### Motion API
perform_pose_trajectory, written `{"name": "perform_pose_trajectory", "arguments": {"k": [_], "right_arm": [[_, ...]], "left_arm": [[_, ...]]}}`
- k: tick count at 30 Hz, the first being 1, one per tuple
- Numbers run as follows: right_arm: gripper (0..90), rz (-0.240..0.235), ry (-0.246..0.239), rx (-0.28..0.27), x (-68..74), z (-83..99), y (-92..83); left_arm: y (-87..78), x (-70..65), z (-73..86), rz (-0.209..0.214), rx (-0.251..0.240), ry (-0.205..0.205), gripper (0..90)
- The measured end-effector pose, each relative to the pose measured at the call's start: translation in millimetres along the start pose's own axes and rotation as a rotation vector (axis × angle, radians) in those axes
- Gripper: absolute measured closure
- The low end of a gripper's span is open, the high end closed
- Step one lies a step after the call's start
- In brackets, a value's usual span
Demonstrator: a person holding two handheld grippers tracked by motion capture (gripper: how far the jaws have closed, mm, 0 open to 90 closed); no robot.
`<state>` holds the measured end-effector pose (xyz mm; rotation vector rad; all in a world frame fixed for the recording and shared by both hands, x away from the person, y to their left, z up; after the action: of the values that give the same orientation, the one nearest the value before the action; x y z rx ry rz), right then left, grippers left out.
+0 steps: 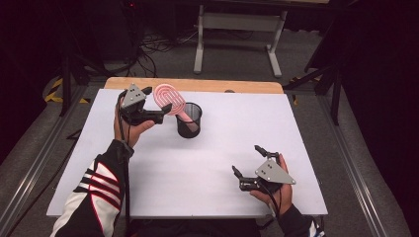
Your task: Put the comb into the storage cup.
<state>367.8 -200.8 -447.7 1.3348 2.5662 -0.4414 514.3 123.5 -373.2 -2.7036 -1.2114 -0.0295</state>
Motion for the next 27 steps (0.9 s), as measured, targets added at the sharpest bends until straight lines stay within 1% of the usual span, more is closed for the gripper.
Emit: {"name": "perform_pose_trajectory", "arguments": {"k": [2, 9, 11, 17, 20, 21, 27], "right_arm": [[6.8, 0.000, 0.000, 0.000, 0.0, 0.0, 0.1], [6.8, 0.000, 0.000, 0.000, 0.0, -0.2, 0.1], [6.8, 0.000, 0.000, 0.000, 0.1, -0.2, 0.1], [6.8, 0.001, 0.001, 0.000, 0.1, -0.2, 0.3], [6.8, 0.001, 0.000, 0.001, 0.4, -0.2, 0.4], [6.8, 0.001, 0.000, 0.002, 0.3, -0.2, 0.5], [6.8, 0.005, 0.002, 0.001, -0.1, -0.3, 0.3]], "left_arm": [[-2.4, -0.9, -1.2, 0.001, 0.001, 0.018, 9.4], [-11.3, -3.9, -2.4, 0.008, 0.003, 0.041, 9.1], [-14.1, -4.8, -2.0, 0.006, 0.008, 0.057, 9.0], [-21.3, -6.6, -0.4, 0.011, 0.007, 0.068, 8.9], [-24.2, -8.3, 0.5, 0.014, 0.005, 0.080, 8.9], [-25.0, -8.8, 0.9, 0.013, 0.007, 0.089, 8.9], [-29.9, -13.5, 2.3, 0.021, 0.002, 0.105, 8.9]]}}
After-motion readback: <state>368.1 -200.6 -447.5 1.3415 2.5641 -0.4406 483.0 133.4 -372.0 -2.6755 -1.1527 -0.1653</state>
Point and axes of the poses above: each handheld gripper's, and its own axes: y roughly forward along the jaws, z roughly out of its underside, x roughly to its left, the point moved 6 cm from there along y, roughly forward along the jaws, and after that the axes turned 5 degrees about -x, right-handed, at the moved point
